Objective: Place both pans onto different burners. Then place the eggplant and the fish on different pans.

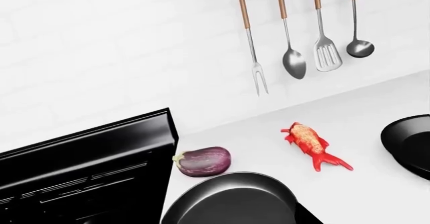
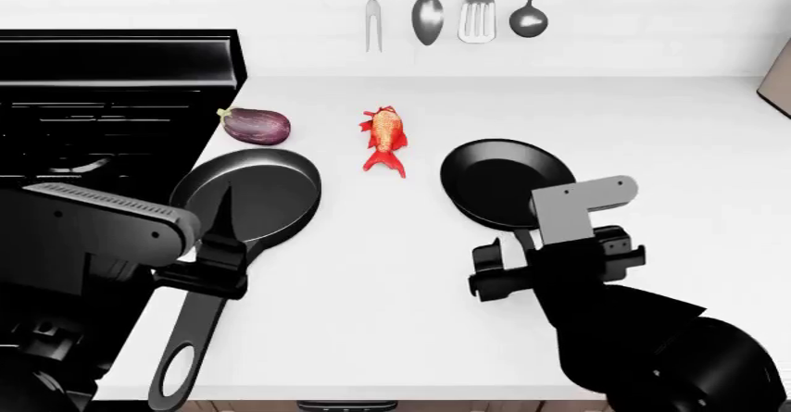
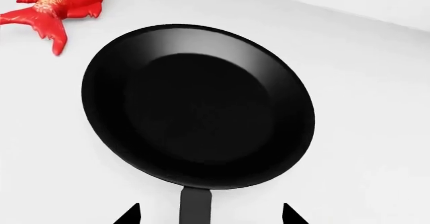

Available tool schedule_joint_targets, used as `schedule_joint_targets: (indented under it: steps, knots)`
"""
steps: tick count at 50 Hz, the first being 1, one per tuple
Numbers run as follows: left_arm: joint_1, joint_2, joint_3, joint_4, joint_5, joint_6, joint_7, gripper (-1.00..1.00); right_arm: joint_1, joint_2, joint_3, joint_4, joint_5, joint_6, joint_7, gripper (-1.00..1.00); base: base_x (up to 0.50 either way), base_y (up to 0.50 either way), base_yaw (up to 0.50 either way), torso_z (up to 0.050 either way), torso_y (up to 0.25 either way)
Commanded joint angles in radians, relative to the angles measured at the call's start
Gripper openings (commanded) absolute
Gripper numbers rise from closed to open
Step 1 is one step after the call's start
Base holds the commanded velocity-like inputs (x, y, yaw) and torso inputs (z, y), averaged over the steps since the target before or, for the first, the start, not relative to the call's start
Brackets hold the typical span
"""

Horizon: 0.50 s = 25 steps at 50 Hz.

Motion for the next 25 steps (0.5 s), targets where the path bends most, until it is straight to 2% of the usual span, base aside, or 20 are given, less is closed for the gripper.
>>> schedule_joint_targets:
  steps: [1,9,10,25]
  knots:
    - [0.012,-0.008,0.006,-0.007,-0.004,0.019,-0.003,1.00,-0.010,-0.004,-0.028,0.076,-0.020,-0.048,-0.025,1.00,0.00,0.00,0.00,0.000,0.000]
    - [0.015,-0.013,0.015,-0.014,-0.001,0.032,-0.005,1.00,-0.025,-0.003,-0.040,0.098,-0.025,-0.068,-0.038,1.00,0.00,0.00,0.00,0.000,0.000]
    - [0.015,-0.013,0.014,-0.014,-0.003,0.032,-0.006,1.00,-0.026,-0.003,-0.040,0.099,-0.025,-0.069,-0.037,-1.00,0.00,0.00,0.00,0.000,0.000]
    - [0.028,-0.023,0.012,-0.015,-0.011,0.047,-0.019,1.00,-0.037,-0.007,0.020,0.083,0.012,-0.051,-0.005,-1.00,0.00,0.00,0.00,0.000,0.000]
